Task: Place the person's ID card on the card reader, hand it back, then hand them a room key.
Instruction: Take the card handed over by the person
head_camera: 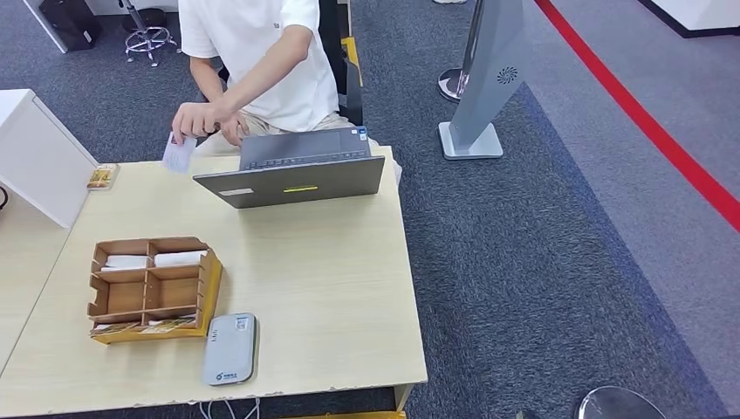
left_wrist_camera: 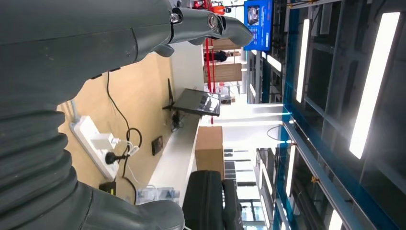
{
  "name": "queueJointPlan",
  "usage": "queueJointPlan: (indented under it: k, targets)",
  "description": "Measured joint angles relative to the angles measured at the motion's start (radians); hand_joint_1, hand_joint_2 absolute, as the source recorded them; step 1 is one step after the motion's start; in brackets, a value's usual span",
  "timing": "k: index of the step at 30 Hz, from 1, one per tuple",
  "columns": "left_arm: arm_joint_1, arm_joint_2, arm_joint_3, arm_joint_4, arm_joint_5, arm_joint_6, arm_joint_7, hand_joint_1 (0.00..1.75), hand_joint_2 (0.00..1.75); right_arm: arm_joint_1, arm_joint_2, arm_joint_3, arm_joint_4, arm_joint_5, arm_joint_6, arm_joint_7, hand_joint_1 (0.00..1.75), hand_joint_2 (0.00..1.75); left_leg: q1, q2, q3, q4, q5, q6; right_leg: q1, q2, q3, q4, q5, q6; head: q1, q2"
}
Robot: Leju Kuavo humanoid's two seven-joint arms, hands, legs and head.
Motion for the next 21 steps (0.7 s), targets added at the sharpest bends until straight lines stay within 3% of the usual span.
queueJointPlan:
  k: [11,13,15,17,21]
  targets:
    - [-0.11,0.105,-0.087,0.215,0.032,0.047,0.0,0.0,1.75,-0.017,0.008,0.037,0.002,0.019,-0.018,0.014,0.0,1.75,0.0,0.0,0.0,0.0,0.0,0.0,0.0,0.0,0.0,0.0,0.0,0.0,0.0,0.0]
    - [-0.126,0.124,-0.099,0.263,0.046,0.011,0.0,0.0,0.87,-0.02,0.008,0.041,0.002,0.019,-0.018,0.015,0.0,1.75,0.0,0.0,0.0,0.0,0.0,0.0,0.0,0.0,0.0,0.0,0.0,0.0,0.0,0.0]
    - [-0.14,0.141,-0.109,0.304,0.039,-0.014,0.0,0.0,0.87,-0.021,0.008,0.044,0.002,0.019,-0.018,0.018,0.0,1.75,0.0,0.0,0.0,0.0,0.0,0.0,0.0,0.001,0.0,0.0,0.0,0.0,0.0,0.0]
    - [-0.157,0.159,-0.122,0.345,0.003,-0.02,0.0,0.0,1.75,-0.022,0.008,0.048,0.002,0.021,-0.018,0.022,0.0,1.75,0.0,0.001,0.0,0.0,0.0,0.0,0.0,0.001,-0.001,0.0,0.0,0.0,0.0,0.0]
    - [-0.194,0.207,-0.168,0.431,-0.111,-0.001,0.0,0.0,1.75,-0.025,0.008,0.059,0.002,0.028,-0.017,0.027,0.0,1.75,0.0,0.0,0.0,0.0,0.0,0.0,0.0,0.001,0.0,0.0,0.0,0.0,0.0,0.0]
